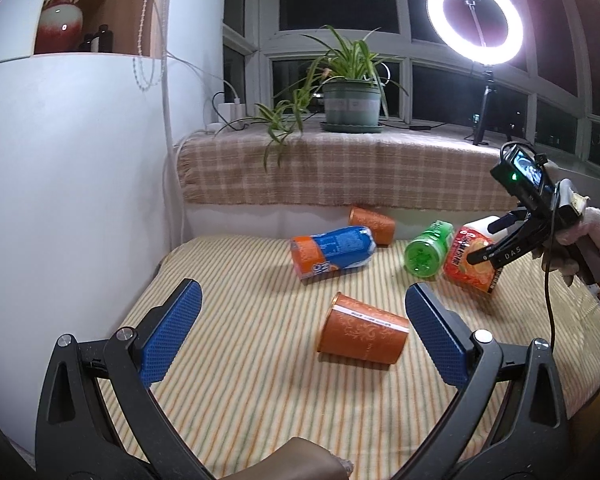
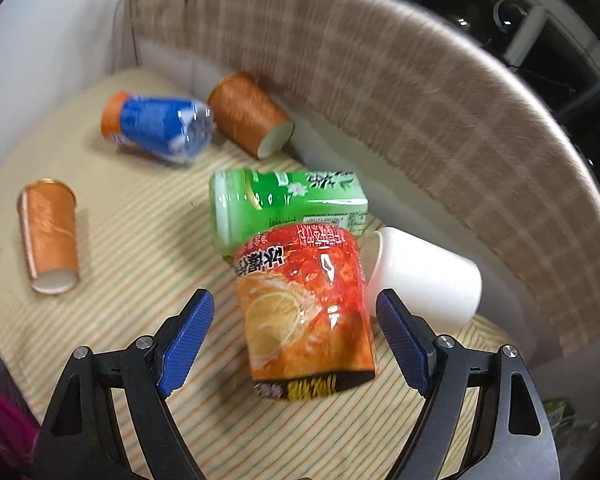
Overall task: Flip cup upright
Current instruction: 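Grasp the lying orange lemon-print cup with the right gripper and lift, then carry the held cup with the right gripper toward the left gripper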
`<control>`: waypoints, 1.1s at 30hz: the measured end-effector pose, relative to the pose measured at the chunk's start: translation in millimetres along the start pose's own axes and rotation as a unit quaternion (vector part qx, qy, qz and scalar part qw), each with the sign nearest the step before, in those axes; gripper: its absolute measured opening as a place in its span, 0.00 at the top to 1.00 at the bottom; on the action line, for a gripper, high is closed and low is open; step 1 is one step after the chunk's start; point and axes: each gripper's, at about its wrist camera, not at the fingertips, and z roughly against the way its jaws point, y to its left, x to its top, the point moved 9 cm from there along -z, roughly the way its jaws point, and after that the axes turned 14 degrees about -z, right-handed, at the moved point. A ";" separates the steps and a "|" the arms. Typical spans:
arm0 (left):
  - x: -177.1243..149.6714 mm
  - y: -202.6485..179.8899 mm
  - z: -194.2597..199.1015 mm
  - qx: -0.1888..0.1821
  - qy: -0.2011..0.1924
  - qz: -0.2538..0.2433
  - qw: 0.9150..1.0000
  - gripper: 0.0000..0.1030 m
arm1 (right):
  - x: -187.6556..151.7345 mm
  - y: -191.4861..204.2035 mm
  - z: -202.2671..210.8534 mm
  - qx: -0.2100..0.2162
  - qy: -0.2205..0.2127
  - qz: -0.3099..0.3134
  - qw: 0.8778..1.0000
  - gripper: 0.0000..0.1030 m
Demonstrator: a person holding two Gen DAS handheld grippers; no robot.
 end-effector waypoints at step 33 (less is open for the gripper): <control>-8.6 -5.2 -1.5 -0.034 0.025 -0.032 0.999 0.00 | -46.4 58.2 26.3 0.054 0.021 0.194 0.979 0.23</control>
